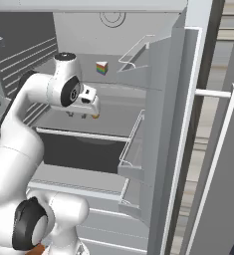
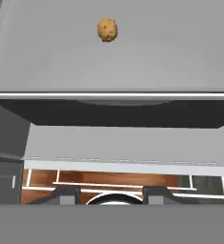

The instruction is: Place the mustard and ketchup from the counter to the top shelf of the fridge. If the existing items in the fridge are on the top shelf, move them to other shelves.

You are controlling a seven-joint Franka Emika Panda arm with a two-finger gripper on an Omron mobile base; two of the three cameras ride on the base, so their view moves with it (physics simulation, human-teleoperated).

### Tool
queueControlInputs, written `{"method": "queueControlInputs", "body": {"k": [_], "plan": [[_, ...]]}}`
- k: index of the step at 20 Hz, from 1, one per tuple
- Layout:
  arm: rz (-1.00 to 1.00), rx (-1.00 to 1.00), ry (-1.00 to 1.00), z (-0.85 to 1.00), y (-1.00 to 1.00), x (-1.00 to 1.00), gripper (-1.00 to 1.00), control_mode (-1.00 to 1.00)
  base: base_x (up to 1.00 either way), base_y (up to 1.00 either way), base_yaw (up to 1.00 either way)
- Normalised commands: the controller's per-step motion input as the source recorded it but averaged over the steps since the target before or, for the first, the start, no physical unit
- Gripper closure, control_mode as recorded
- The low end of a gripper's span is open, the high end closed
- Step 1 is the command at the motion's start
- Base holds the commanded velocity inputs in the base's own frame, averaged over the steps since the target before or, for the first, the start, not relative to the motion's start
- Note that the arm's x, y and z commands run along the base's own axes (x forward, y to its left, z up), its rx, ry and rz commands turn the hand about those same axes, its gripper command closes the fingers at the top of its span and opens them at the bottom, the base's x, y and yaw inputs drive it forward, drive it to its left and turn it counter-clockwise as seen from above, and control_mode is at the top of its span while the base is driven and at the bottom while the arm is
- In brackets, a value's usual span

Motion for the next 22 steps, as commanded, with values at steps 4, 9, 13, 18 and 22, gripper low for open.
{"method": "queueControlInputs", "body": {"k": [4,9,13,18,22], "plan": [[0.00,0.00,-0.12,0.00,-0.04,-0.34,-1.00,-1.00,0.00,0.00,0.00],[0.00,0.00,-0.40,0.28,-0.02,-0.69,-1.00,-1.00,0.00,0.00,0.00],[0.00,0.01,-0.39,0.41,-0.02,-0.51,-1.00,-1.00,0.00,0.00,0.00],[-0.02,0.00,-0.38,0.78,0.00,-0.22,-1.00,-1.00,0.00,0.00,0.00],[-0.07,0.00,-0.14,0.98,0.00,0.01,-1.00,-1.00,0.00,0.00,0.00]]}}
